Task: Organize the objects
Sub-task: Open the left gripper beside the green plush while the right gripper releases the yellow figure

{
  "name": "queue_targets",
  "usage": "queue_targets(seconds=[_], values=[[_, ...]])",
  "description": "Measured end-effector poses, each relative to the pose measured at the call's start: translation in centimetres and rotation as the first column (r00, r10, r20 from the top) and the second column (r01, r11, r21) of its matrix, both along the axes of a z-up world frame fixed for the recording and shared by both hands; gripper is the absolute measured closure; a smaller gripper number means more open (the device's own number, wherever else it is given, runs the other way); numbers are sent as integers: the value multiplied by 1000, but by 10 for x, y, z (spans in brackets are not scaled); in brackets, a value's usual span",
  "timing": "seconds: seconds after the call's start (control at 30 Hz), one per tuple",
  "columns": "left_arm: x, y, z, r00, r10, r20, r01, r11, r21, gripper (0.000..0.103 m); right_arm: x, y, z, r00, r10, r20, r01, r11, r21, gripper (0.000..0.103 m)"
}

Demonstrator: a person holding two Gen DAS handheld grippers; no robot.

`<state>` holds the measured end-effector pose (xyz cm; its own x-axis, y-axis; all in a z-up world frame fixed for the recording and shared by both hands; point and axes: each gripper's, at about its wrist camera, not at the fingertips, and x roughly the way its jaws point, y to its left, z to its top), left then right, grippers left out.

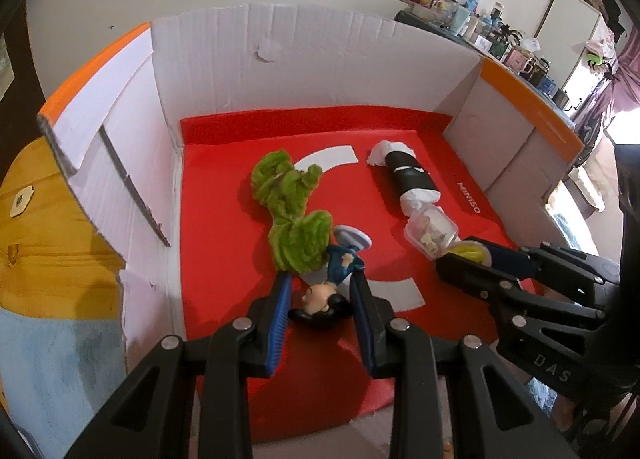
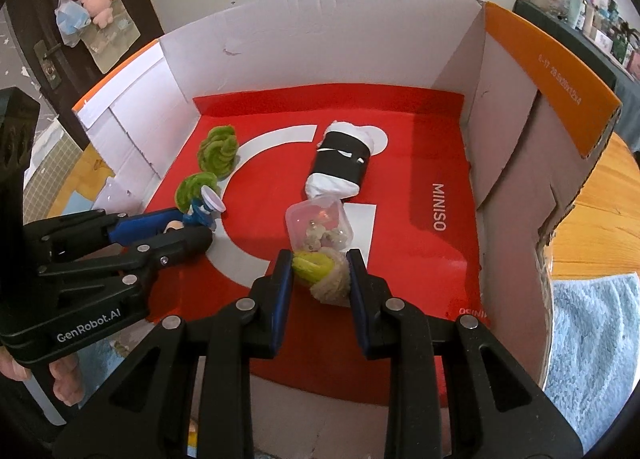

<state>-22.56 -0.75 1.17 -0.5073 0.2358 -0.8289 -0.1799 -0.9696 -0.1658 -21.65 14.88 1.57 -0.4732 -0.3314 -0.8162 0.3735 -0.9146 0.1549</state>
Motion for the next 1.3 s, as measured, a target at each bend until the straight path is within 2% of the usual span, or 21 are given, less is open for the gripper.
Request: queue_targets(seconds=[0.93, 0.97, 1.03, 1.17, 1.23, 1.3], values=[[-7, -4, -1, 1000, 9, 4, -9, 999, 32, 72, -2, -4, 0, 1000, -18, -16, 18, 1000, 26, 77], [-7, -4, -1, 1000, 8, 4, -8, 999, 33, 71, -2, -4, 0, 1000, -18, -15, 18, 1000, 25, 76], [-5, -4, 0, 1000, 6, -1, -6, 999, 37, 62, -2, -4, -1, 1000, -15, -12, 16, 1000, 22, 76], [-1, -1, 5, 1000, 2, -19, -1, 1000, 27, 61, 0, -5, -1, 1000, -15, -7, 15, 1000, 7, 74], [1, 0, 7, 1000, 1, -23, 0, 1000, 25, 61, 2, -5, 0, 1000, -15, -7, 15, 1000, 4, 69], [2, 1, 8, 1000, 1, -25, 0, 1000, 25, 60, 3, -3, 1, 1000, -15, -12, 15, 1000, 1, 41]])
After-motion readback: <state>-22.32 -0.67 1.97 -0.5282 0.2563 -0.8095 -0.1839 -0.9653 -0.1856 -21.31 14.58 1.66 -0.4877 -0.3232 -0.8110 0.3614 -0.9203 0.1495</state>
